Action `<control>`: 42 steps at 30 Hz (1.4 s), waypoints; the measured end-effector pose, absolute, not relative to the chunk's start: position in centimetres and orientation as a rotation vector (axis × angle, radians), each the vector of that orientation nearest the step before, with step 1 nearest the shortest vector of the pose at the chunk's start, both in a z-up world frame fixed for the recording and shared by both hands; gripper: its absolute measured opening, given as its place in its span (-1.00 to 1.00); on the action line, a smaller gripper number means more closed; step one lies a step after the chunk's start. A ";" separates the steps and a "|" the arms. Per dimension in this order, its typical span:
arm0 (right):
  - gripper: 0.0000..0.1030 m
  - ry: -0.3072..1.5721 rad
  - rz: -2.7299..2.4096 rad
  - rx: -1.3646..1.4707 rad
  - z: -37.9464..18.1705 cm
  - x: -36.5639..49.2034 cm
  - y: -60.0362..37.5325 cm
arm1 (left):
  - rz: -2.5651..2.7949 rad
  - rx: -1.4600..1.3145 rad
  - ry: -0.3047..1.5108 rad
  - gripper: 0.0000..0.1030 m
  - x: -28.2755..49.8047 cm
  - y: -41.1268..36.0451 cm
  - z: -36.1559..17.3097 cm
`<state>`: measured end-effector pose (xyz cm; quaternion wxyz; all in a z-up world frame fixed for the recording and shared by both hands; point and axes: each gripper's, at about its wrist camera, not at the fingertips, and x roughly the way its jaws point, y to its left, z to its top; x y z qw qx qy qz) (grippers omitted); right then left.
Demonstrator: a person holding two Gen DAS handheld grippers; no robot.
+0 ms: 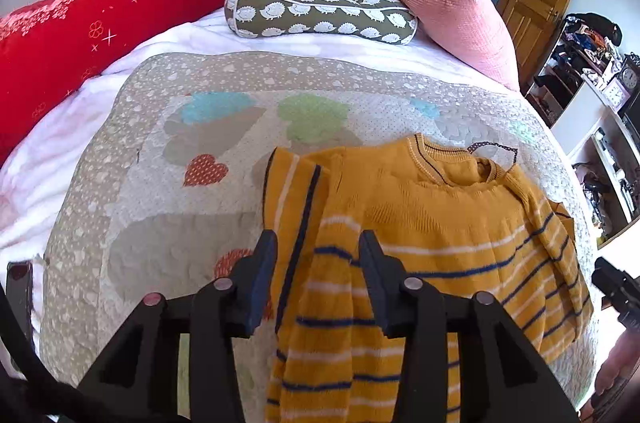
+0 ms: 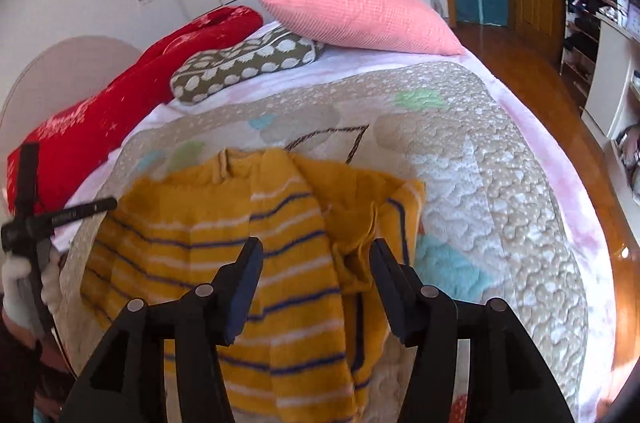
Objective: Fold small clothes
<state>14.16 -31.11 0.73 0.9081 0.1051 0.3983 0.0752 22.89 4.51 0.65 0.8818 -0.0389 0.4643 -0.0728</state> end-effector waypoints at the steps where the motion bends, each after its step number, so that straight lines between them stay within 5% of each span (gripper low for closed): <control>1: 0.21 0.827 0.155 0.194 0.3 13.0 -30.6 | -0.162 -0.094 0.973 -0.10 21.6 5.2 0.5; 11: 0.22 0.814 0.055 0.137 -4.5 6.6 -29.3 | -0.217 -0.067 1.078 0.15 14.1 6.1 -6.0; 12: 0.18 0.811 0.049 0.129 -4.8 6.4 -29.1 | -0.215 -0.045 1.103 -0.22 14.3 5.6 -6.8; 14: -0.70 0.846 0.088 0.150 -5.5 6.9 -28.8 | -0.201 -0.027 1.126 -0.67 15.0 5.1 -7.1; 17: -0.76 0.867 0.107 0.244 -4.5 7.4 -29.7 | -0.200 -0.082 1.116 -0.80 15.8 6.0 -4.5; 24: -0.75 0.880 0.190 0.555 -3.0 7.6 -35.3 | -0.158 -0.051 1.114 -0.83 15.6 7.4 -2.5; 30: -0.23 0.929 0.031 0.664 -6.8 5.9 -38.3 | -0.120 -0.125 1.141 -0.59 14.1 10.0 -5.5; 37: -0.20 0.743 0.050 0.364 1.7 6.0 -34.4 | -0.099 -0.199 0.956 -0.54 12.5 11.1 -0.3; 42: -0.20 0.832 0.267 0.277 0.4 12.9 -26.3 | -0.263 -0.200 0.968 -0.38 16.8 5.3 -0.4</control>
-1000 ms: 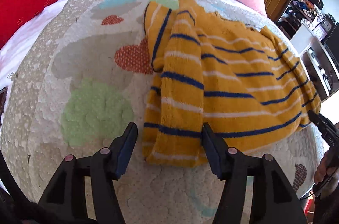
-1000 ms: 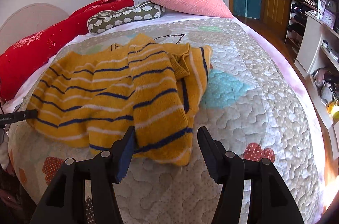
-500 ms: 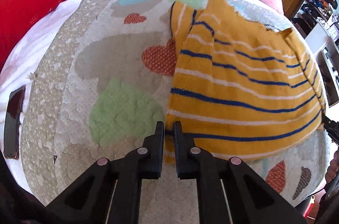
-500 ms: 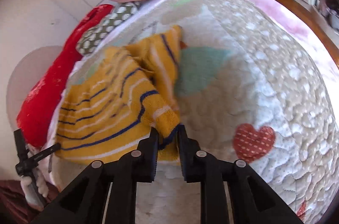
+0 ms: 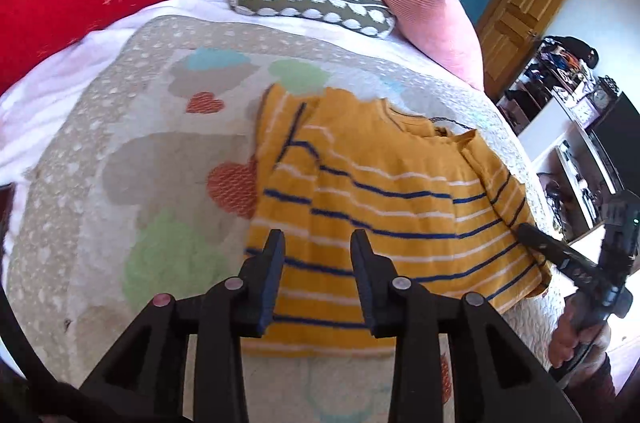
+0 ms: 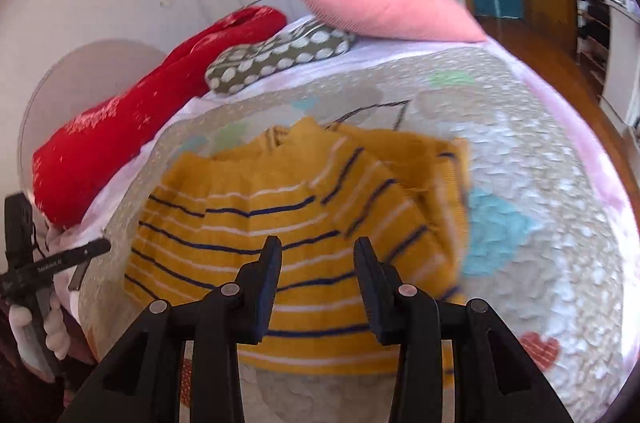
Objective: Fold small clothes
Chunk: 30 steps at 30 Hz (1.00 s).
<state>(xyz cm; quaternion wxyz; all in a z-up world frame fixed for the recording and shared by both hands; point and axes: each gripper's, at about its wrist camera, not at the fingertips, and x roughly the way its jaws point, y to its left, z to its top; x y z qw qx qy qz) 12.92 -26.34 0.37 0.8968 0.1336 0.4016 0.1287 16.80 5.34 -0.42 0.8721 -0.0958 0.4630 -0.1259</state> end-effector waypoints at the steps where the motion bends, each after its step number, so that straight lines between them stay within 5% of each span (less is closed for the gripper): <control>1: -0.20 0.871 0.289 0.250 -0.8 14.5 -24.7 | -0.270 -0.162 0.972 -0.38 18.2 3.8 -0.9; 6: -0.25 0.927 0.183 0.005 -4.3 21.1 -22.3 | -0.171 -0.089 1.060 -0.38 24.8 3.2 -4.5; 12: -0.24 0.873 -0.062 0.079 -3.3 25.1 -30.2 | -0.193 -0.173 1.097 -0.38 26.3 4.9 -5.8; 14: 0.37 0.895 -0.175 0.113 -3.9 25.4 -33.0 | -0.199 -0.169 1.094 -0.38 26.2 4.9 -5.8; 30: 0.47 0.837 -0.054 0.510 -2.7 8.7 -42.3 | -0.130 -0.245 1.035 -0.19 17.3 9.8 -1.2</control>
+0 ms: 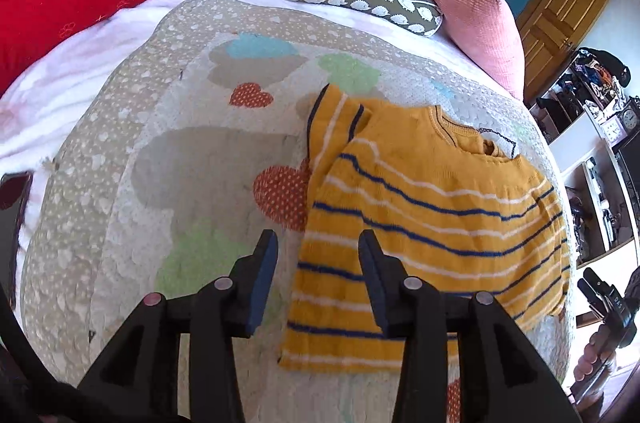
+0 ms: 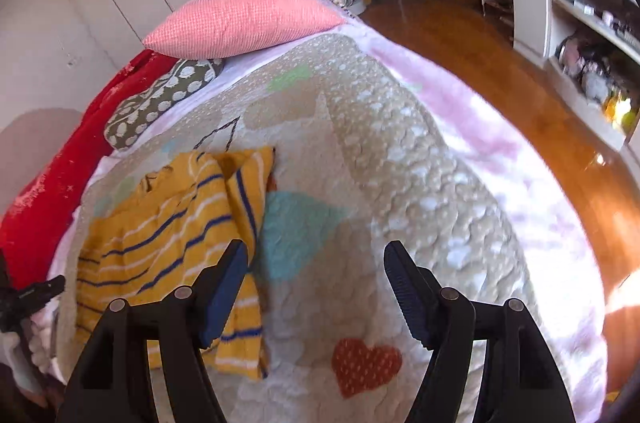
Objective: Fold small clothes
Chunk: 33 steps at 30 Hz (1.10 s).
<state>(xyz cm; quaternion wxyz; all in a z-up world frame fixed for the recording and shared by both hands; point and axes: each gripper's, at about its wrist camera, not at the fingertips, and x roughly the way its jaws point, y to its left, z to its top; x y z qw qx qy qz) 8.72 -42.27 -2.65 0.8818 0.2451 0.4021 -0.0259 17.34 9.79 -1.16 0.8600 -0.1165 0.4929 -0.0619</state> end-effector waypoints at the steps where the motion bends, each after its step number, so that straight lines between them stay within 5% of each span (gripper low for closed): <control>1: 0.50 0.842 -0.022 0.550 -3.1 8.0 -42.1 | -0.131 -0.244 1.035 -0.19 16.4 9.7 -1.3; 19: 0.70 0.858 -0.039 0.587 -7.0 11.5 -35.6 | -0.212 -0.429 1.035 -0.04 6.6 7.8 -4.7; 21: 0.55 0.874 -0.037 0.550 -6.7 12.2 -34.8 | -0.221 -0.416 1.023 -0.04 6.2 7.7 -4.7; 23: -0.37 0.901 0.008 0.527 -6.2 13.1 -33.9 | -0.226 -0.411 1.008 -0.04 5.8 8.0 -4.7; 25: -0.60 0.935 0.028 0.479 -5.4 14.2 -32.6 | -0.231 -0.429 0.996 -0.04 5.6 8.9 -4.7; 33: -0.66 0.837 0.128 0.107 2.9 17.2 -19.4 | -0.187 -0.532 0.967 -0.04 4.3 14.1 -5.4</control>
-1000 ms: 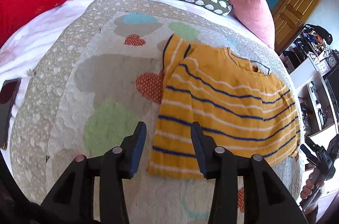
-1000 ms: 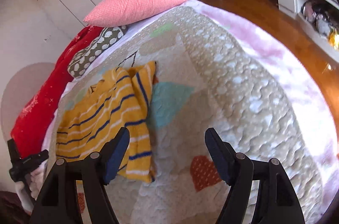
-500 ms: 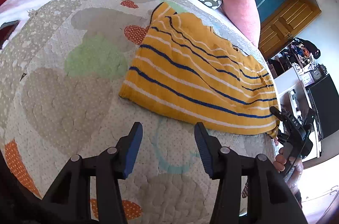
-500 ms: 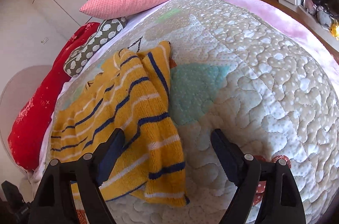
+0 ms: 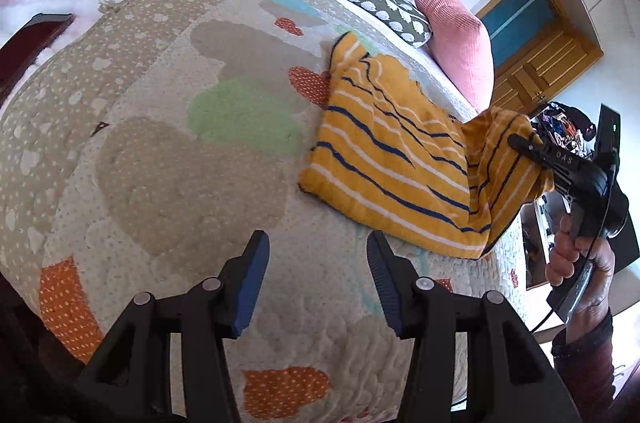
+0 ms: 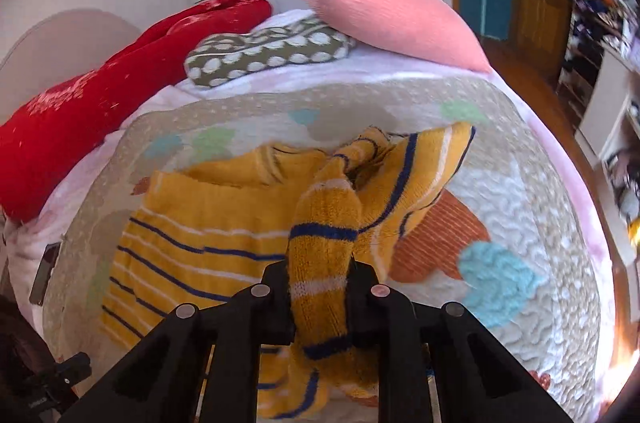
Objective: Fold small clothes
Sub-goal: 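Fold the sweater over onto itself with the right gripper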
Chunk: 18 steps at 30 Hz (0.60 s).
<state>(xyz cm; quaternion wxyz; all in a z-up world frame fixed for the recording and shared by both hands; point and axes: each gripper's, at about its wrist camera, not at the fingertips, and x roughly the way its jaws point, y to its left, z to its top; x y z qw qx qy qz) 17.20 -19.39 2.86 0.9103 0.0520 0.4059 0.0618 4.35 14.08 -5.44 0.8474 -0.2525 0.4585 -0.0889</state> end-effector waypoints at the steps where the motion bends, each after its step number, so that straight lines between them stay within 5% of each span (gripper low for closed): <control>1: -0.67 0.839 0.159 0.076 3.2 17.7 -16.8 | -0.174 -0.544 0.962 -0.04 4.1 14.9 -5.5; 5: -0.88 0.892 0.311 0.000 1.6 19.6 -7.4 | -0.132 -0.578 0.955 -0.04 3.1 17.8 -6.0; 9: -0.87 0.956 0.363 -0.104 -1.9 19.6 -0.3 | -0.096 -0.613 0.954 -0.04 1.9 20.3 -6.6; 18: -0.87 0.949 0.511 -0.191 -2.1 14.0 1.3 | -0.095 -0.651 0.940 -0.04 1.4 21.4 -7.2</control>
